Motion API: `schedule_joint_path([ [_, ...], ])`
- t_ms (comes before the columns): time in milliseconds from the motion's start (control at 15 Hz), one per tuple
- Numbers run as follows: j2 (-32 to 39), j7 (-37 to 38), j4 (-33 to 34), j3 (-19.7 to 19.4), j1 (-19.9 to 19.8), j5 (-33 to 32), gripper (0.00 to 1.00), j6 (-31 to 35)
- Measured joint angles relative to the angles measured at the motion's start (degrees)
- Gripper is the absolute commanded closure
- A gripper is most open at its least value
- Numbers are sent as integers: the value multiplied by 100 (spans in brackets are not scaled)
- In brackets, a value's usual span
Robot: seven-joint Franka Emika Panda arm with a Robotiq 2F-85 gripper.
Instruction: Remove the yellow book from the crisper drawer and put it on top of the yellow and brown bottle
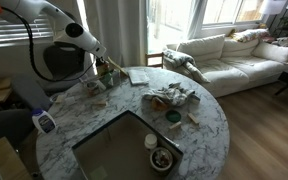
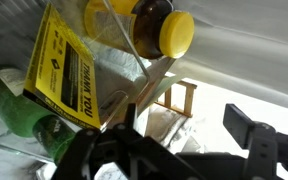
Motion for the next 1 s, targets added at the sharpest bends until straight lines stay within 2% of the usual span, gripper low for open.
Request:
schedule_joint_path([
  [533,292,882,265,-264,122,-40,0,22],
  [1000,554,2131,450,-624,399,-644,0,0],
])
